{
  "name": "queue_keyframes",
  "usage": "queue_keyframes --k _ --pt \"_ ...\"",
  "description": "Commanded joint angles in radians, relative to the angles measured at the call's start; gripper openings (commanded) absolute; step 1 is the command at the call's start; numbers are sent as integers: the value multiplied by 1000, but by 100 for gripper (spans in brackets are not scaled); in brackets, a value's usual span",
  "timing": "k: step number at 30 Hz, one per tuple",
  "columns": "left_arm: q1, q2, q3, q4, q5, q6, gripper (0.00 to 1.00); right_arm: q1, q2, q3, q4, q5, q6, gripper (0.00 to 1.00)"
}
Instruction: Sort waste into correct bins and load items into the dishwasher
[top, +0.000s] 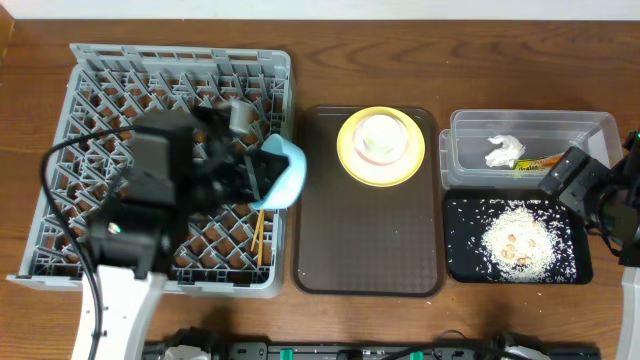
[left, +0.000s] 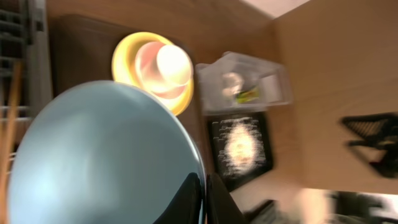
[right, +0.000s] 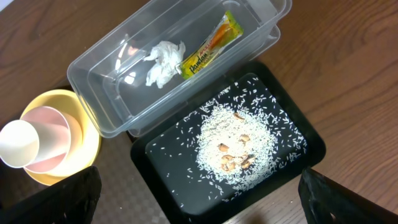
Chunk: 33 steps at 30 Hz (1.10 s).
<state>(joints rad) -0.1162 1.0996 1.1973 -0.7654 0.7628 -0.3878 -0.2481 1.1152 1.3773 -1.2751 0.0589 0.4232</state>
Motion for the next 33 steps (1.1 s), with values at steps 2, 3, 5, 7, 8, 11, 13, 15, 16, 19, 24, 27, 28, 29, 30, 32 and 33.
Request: queue_keyframes --k 2,3,5,7,8,11,13,15,16,19,24,27,28,29,30,32,33 --pt "167 101 10 -3 514 82 8 0 -3 3 -1 0 -13 99" --pt "193 129 7 -3 583 83 8 0 -3 3 -1 0 -13 99" --pt "231 187 1 -3 702 92 8 0 -2 3 -1 0 -13 99" --pt "258 249 0 -3 767 119 8 0 -2 3 -1 0 -13 99" --pt "267 272 0 -3 766 119 8 0 -3 3 -1 0 -13 99" --pt "306 340 0 -3 752 122 8 0 -2 3 -1 0 -13 99" --pt "315 356 0 -4 689 126 8 0 -3 3 -1 0 -13 99" --pt "310 349 0 -28 571 130 8 0 -3 3 -1 0 -13 99" --pt "302 341 0 -49 517 144 8 0 -2 3 -1 0 -13 99" --pt "269 299 0 -123 341 186 8 0 -3 3 -1 0 -13 99" --pt "154 196 0 -208 32 185 13 0 -2 3 -1 0 -13 99" --pt "38 142 0 -213 -48 185 43 0 -3 3 -1 0 -13 99" --pt "-6 129 0 -208 -58 185 55 0 -3 3 -1 0 -13 99" --pt "-50 121 0 -195 -58 185 70 0 -3 3 -1 0 -13 99" --pt "-94 117 0 -176 -57 185 84 0 -3 3 -1 0 -13 99" --pt "-178 118 0 -121 -55 184 95 0 -2 3 -1 0 -13 99" --pt "-217 121 0 -103 -53 183 95 0 -2 3 -1 0 -13 99"
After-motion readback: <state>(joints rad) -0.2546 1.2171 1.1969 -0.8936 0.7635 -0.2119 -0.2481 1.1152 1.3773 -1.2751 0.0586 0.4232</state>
